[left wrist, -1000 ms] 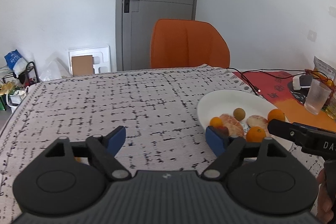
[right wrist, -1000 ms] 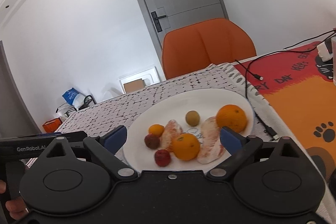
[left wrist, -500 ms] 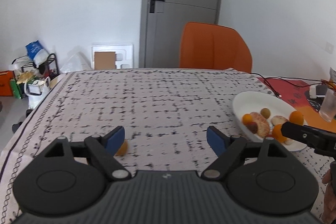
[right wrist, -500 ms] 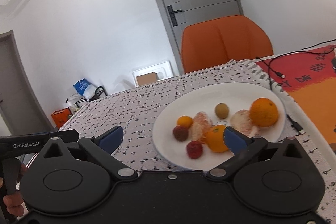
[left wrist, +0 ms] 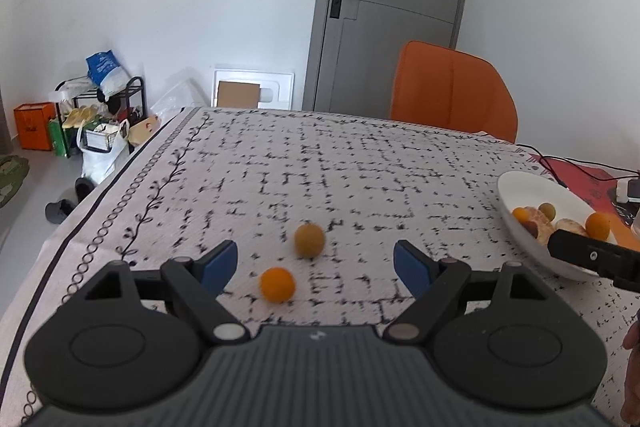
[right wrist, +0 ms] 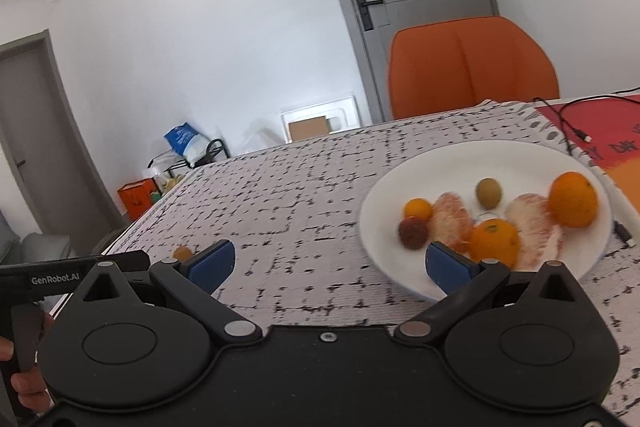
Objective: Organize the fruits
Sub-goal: 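Withdraw both open tools from the bowl toward the last small fruits, then grasp a small tangerine with the left tool while the right tool grasps a brown kiwi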
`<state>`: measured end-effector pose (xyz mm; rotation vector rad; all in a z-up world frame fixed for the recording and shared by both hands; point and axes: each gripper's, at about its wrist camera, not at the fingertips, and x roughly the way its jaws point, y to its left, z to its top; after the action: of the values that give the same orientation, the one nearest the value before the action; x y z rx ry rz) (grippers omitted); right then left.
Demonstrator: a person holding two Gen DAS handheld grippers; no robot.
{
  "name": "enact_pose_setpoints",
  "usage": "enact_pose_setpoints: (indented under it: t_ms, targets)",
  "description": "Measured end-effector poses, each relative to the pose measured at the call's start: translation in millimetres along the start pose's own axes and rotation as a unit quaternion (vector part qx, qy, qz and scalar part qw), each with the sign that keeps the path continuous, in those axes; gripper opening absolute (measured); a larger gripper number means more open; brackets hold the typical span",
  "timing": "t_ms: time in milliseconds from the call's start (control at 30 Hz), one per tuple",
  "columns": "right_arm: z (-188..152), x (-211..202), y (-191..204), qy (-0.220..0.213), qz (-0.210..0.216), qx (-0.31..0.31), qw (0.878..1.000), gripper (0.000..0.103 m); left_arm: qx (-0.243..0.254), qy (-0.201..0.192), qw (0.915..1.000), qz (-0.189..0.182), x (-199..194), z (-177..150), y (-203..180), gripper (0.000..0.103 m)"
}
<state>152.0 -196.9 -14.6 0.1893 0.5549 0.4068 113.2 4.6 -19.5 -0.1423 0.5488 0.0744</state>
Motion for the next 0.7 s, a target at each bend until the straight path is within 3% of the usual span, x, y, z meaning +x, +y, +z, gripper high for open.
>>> enact_pose_setpoints:
  t_ms: [333,700]
  targets:
    - [-3.5,11.9,19.5,0.019,0.010,-0.022,1.000,0.103,-0.036,0.001,0.9994,-0.001,7.6,-11.6,24.3,0.079]
    - [-1.3,29.7,28.3,0.041,0.023,-0.031,0.998,0.103,-0.055,0.024,0.9982,-0.003,26.5,-15.9,29.4,0.049]
